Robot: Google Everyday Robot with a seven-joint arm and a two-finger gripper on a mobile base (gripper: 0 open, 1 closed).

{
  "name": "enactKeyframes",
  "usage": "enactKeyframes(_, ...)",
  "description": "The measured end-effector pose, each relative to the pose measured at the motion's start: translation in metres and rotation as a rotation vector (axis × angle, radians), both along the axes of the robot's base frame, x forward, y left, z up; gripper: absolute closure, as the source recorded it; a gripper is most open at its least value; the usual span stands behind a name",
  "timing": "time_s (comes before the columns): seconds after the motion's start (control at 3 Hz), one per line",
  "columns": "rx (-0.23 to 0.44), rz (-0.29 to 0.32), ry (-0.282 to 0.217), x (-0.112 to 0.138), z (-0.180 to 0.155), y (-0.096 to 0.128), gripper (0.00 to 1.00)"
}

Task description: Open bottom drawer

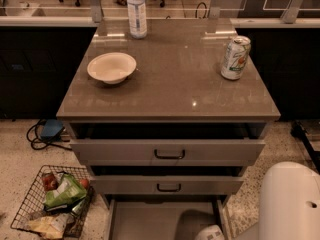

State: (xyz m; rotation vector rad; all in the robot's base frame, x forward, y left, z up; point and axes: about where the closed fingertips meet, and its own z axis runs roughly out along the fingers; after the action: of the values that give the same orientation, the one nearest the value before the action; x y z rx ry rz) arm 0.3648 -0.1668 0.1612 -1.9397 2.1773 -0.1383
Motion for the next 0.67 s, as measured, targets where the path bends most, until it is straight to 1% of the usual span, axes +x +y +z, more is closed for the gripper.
enactKeyframes(0.67, 0.001, 0.006, 0.009, -0.0024, 0.0003, 0.0006, 1.00)
